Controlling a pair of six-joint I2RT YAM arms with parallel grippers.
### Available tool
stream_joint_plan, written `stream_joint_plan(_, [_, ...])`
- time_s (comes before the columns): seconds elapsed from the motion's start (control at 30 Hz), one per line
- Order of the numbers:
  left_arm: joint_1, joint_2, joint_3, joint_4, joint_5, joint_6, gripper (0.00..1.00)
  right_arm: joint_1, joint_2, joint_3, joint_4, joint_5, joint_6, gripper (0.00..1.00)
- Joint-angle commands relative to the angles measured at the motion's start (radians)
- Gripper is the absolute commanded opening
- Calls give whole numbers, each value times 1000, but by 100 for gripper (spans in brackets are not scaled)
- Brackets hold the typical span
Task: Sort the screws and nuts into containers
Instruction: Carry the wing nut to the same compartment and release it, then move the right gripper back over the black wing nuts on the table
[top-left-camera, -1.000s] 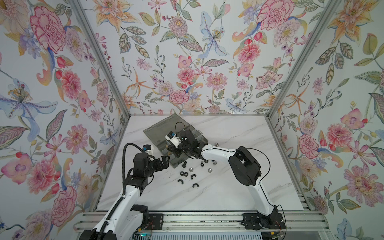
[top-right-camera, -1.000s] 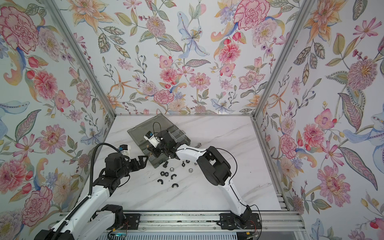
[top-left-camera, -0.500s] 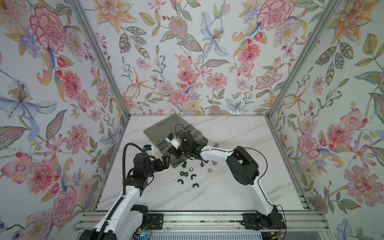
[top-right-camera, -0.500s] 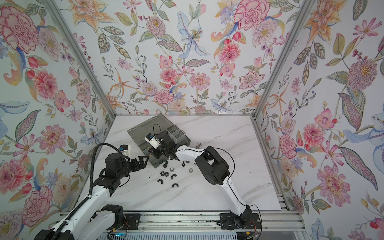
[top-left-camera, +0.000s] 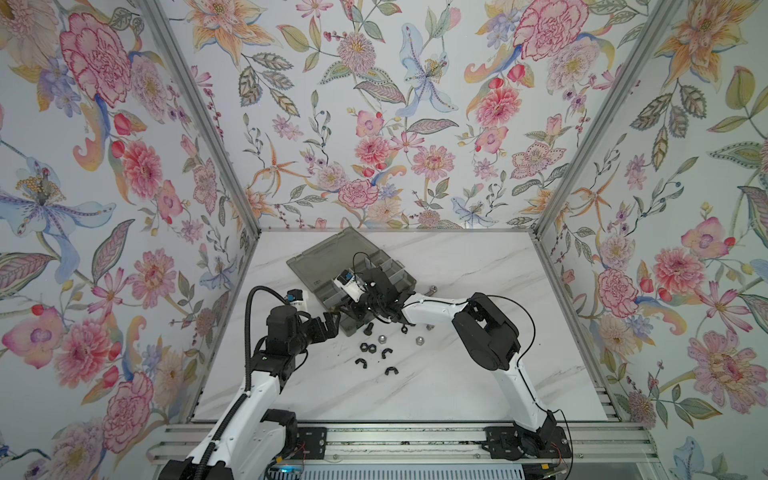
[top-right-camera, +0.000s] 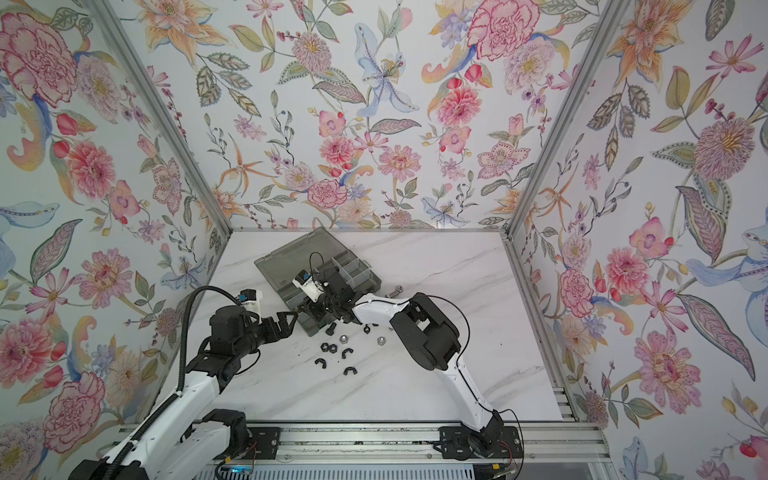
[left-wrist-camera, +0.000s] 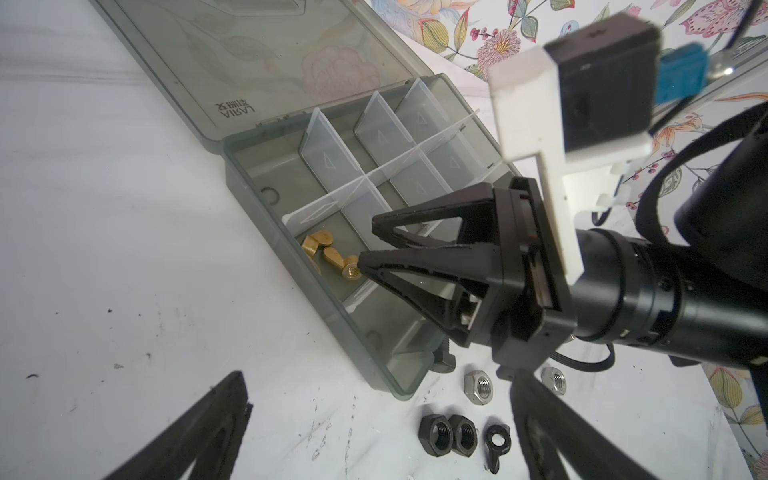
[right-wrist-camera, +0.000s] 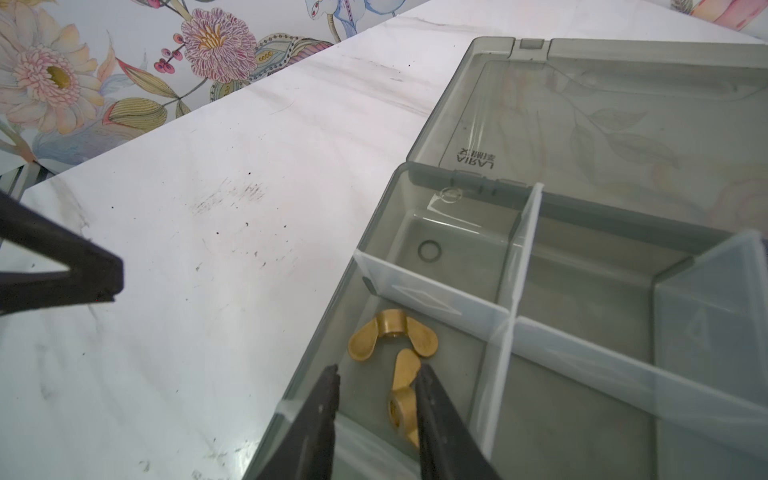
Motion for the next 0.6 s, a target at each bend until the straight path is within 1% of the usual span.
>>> stream_joint_plan(0.0, [-6, -14, -14, 6, 25, -4, 99, -14, -111, -66, 32, -11, -4, 36])
stream_joint_plan(0.27, [-6, 4, -21, 36, 46, -11, 100, -30, -323, -271, 18, -33, -61, 41])
stream_joint_plan(0.47, [-6, 21, -26, 64, 61, -24, 99, -37, -450, -396, -98, -23, -93, 45])
stream_joint_plan(0.57, [-6, 25, -25, 69, 72, -26, 99, -37, -493, -439, -191, -35, -129, 46])
